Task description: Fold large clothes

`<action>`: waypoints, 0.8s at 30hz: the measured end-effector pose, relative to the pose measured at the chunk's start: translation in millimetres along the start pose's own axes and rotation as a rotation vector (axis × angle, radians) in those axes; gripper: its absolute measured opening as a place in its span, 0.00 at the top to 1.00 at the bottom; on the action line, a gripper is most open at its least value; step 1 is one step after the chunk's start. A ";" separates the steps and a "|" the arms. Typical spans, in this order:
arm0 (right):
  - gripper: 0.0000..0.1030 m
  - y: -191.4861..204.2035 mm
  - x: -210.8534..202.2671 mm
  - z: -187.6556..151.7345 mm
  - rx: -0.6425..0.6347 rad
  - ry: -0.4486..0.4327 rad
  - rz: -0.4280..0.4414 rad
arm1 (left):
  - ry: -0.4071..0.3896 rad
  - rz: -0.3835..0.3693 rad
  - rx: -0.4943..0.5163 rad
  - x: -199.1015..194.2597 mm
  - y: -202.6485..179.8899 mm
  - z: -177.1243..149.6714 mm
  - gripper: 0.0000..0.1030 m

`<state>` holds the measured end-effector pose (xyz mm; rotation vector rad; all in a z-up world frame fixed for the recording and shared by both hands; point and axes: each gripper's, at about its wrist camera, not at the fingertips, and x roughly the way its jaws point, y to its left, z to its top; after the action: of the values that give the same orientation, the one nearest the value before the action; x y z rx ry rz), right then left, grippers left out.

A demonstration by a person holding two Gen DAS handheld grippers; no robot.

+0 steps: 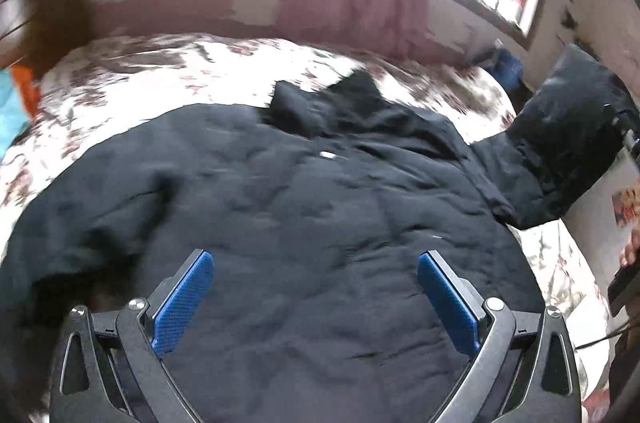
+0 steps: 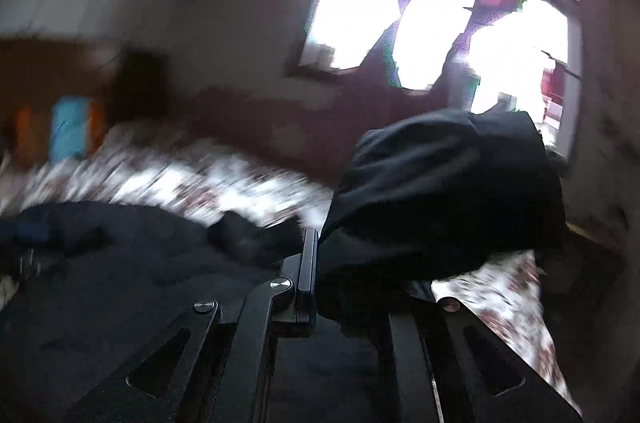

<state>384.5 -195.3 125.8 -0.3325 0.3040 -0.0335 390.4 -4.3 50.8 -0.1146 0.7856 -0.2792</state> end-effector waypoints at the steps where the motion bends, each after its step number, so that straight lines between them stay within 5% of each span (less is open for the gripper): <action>1: 0.92 18.8 2.7 -4.1 -0.043 0.028 0.029 | -0.010 0.002 -0.021 -5.8 14.2 -1.9 0.00; 5: 0.87 80.0 21.2 -40.1 -0.172 0.205 0.181 | -0.036 -0.014 -0.117 -18.2 60.6 -11.6 0.00; 7: 0.54 100.3 25.6 -66.3 -0.193 0.323 0.259 | -0.040 -0.037 -0.159 -18.4 76.8 -18.6 0.00; 8: 0.47 103.4 25.9 -76.8 -0.189 0.358 0.275 | -0.043 -0.050 -0.173 -18.8 83.6 -23.1 0.01; 13: 0.43 66.1 -8.3 -136.2 -0.066 0.477 0.333 | -0.016 -0.147 -0.215 -2.1 99.7 -45.1 0.01; 19: 0.33 -9.7 -53.4 -184.9 0.172 0.492 0.266 | 0.077 -0.346 -0.240 37.5 84.7 -59.3 0.01; 24: 0.32 -40.3 -84.6 -209.2 0.306 0.447 0.228 | 0.194 -0.231 -0.220 78.6 54.3 -62.1 0.04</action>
<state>241.9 -292.7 -24.9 0.0200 0.7694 0.0710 410.3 25.1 -57.5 -0.3911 0.9969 -0.4262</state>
